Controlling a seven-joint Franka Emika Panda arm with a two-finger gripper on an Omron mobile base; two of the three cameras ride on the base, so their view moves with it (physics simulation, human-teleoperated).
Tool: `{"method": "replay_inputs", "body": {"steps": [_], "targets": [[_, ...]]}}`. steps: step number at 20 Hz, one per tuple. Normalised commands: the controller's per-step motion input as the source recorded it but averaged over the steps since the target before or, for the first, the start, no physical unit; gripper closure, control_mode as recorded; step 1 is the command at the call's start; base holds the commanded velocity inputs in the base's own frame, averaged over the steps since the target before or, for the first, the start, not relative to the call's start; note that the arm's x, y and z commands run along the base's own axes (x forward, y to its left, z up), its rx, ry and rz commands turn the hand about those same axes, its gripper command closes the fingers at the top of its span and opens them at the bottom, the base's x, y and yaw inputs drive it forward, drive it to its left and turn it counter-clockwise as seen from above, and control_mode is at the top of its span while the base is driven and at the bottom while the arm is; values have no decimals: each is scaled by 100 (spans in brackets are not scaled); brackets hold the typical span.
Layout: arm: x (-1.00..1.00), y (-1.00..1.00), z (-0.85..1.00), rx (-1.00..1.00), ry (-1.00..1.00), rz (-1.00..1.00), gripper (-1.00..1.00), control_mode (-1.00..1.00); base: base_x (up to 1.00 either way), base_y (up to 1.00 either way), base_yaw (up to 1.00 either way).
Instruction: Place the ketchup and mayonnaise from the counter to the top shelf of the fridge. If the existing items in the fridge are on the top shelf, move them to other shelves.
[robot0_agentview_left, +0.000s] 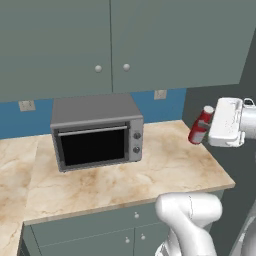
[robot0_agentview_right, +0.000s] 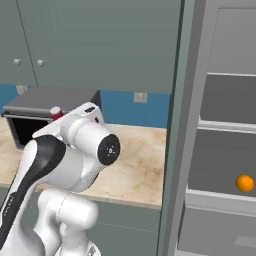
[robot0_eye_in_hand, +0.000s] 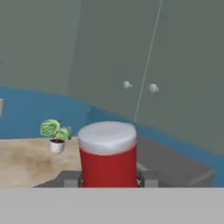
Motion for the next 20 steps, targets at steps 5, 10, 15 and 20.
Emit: {"method": "replay_inputs", "body": {"steps": [5,10,15,20], "targets": [[-76,43,68,-15,14,-11,100,-100,0,0,0],[-3,34,6,-10,28,-9,100,-100,0,0,0],[-6,0,0,0,0,0,100,-100,0,0,0],[-61,-1,0,2,0,-1,100,-100,0,0,0]]}}
